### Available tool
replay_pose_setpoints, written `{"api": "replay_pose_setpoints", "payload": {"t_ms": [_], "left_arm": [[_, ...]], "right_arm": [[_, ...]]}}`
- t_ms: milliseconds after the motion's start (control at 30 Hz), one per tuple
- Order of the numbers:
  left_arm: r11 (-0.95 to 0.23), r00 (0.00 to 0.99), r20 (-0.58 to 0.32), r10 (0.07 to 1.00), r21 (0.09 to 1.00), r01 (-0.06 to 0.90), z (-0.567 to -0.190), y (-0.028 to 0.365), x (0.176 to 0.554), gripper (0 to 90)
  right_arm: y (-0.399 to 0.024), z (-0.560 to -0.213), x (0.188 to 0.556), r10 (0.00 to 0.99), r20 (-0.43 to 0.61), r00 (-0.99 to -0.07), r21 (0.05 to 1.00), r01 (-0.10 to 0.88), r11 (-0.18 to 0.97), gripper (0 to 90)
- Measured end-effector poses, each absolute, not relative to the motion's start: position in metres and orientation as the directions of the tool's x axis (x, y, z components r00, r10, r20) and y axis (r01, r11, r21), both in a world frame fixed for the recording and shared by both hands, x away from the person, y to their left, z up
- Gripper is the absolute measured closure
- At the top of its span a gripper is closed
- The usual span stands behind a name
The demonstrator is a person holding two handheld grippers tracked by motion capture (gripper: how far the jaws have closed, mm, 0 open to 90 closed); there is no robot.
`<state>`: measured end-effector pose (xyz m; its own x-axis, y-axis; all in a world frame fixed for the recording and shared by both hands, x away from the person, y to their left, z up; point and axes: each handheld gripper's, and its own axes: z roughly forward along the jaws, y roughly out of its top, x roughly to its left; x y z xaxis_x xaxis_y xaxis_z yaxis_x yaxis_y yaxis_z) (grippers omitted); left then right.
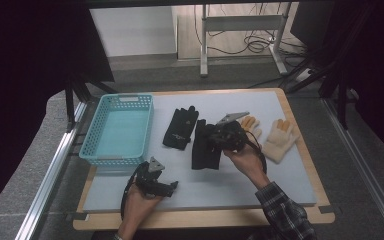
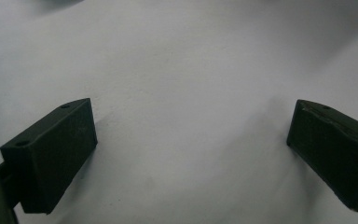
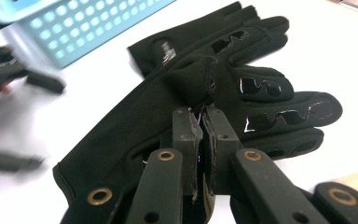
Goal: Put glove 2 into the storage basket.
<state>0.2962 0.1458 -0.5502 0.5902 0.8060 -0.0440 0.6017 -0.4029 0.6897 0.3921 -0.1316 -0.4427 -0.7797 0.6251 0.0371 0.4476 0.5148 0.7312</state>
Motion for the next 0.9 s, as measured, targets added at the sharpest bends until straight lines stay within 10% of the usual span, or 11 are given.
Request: {"api": "replay_pose_setpoints", "payload": {"t_ms": [333, 900], "left_arm": [[-0.399, 0.588, -0.046, 0.808, 0.692, 0.602, -0.550, 0.146, 0.296, 1.4], [-0.394, 0.586, -0.050, 0.809, 0.693, 0.604, -0.551, 0.145, 0.296, 1.5]], "right_arm": [[-0.150, -0.483, 0.359, 0.624, 0.034, -0.781, 0.706, 0.461, 0.538, 72.4], [-0.140, -0.475, 0.406, 0.675, 0.056, -0.736, 0.756, 0.473, 0.453, 44.3]]}}
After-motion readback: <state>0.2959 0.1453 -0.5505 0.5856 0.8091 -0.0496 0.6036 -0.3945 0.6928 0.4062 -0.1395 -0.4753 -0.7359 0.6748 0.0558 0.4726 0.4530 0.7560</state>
